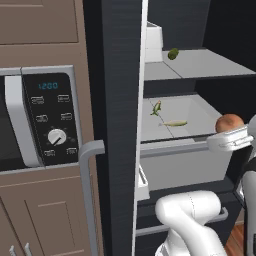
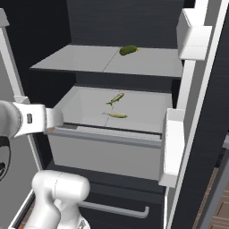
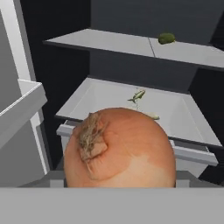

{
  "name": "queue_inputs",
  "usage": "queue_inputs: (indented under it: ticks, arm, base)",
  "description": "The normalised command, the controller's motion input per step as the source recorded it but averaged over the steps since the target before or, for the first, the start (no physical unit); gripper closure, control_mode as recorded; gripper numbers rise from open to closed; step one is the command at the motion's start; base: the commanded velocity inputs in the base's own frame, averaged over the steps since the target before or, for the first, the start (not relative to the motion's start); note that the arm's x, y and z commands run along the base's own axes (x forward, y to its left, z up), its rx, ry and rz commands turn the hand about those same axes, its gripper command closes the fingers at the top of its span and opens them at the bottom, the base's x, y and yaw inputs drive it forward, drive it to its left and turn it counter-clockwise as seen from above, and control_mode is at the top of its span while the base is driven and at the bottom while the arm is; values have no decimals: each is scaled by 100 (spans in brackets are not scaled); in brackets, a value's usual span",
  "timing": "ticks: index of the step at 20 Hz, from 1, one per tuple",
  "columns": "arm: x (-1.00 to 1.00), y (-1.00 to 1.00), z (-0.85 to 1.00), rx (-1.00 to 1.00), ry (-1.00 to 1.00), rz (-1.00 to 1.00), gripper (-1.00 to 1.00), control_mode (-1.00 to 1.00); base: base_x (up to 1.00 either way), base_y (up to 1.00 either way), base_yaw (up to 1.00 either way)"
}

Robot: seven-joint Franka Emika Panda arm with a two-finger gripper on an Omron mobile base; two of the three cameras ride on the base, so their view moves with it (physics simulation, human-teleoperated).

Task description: Transport the fish and onion to the fridge. Place the fish on the rack containing meat and place the onion on the rack containing the vegetable, ensuring meats and vegetables are on different racks.

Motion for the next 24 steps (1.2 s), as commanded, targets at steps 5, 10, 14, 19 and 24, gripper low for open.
queue_inputs:
  ticks: [5, 10, 14, 19, 24]
  arm:
    - [1, 0, 65, 3, -3, 0, 100, -100]
    - [29, -5, 42, 2, -2, 0, 100, -100]
    - [36, -5, 6, 1, -15, 0, 100, -100]
    - [59, -7, 0, 1, -15, 0, 100, -100]
    - [87, -8, 0, 2, 1, 0, 100, -100]
  base:
    - [0, 0, 0]
    - [0, 0, 0]
    - [0, 0, 0]
    - [0, 0, 0]
    - [0, 0, 0]
